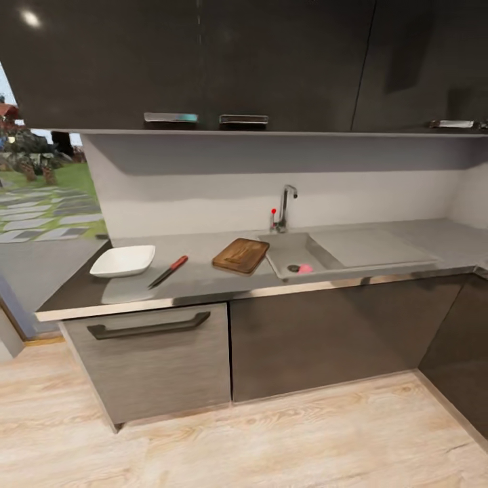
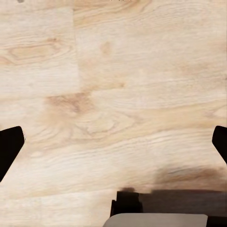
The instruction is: In the kitchen, take the Vidalia onion out of the sink, dice it on the chopping board with the paring knife, put the diced onion into the bowl on the countertop, then place both the paring knife and the chopping board into the sink.
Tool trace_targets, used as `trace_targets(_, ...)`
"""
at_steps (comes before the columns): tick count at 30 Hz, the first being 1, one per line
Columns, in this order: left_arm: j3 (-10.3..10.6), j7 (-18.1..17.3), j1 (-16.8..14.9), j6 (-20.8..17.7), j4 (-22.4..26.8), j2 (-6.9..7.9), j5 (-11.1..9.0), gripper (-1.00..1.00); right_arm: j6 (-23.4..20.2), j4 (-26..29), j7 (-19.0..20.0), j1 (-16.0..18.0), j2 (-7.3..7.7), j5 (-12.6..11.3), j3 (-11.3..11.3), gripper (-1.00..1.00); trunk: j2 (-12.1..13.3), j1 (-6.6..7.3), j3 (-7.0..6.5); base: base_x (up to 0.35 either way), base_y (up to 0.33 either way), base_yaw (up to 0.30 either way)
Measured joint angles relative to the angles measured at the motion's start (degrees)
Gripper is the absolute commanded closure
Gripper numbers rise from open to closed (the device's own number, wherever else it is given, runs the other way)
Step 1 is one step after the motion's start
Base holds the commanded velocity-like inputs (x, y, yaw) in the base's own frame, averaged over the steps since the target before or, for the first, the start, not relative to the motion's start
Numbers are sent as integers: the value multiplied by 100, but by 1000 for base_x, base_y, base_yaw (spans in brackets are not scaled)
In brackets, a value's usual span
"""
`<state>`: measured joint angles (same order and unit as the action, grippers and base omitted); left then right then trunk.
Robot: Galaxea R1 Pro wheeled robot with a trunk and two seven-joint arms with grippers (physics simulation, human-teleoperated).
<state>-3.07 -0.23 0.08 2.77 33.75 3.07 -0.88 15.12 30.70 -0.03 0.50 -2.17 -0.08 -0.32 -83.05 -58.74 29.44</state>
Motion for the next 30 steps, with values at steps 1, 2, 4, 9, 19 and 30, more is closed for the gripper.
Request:
trace_targets(1,1,0,0,0,3,0,0,-100,0,0,1,0,3,0,0,-100,0,0,0,-83,313,-251)
trace_targets(2,1,0,0,0,1,0,0,-100,0,0,2,0,4,-1,0,-100,0,0,0,-87,313,-250)
trace_targets(4,2,0,0,0,-1,0,0,-100,0,0,2,0,7,-5,0,-100,0,0,0,-88,313,-249)
trace_targets(9,2,-2,0,3,5,0,0,-100,0,0,1,0,4,-7,0,-100,0,0,0,-58,314,-248)
trace_targets(19,3,-8,0,2,-1,0,0,-100,0,0,2,0,0,-8,0,-100,0,1,0,-5,313,-247)
trace_targets(30,3,-15,0,7,-2,0,-1,-100,-17,0,3,0,-1,-16,0,-100,0,1,0,0,313,-247)
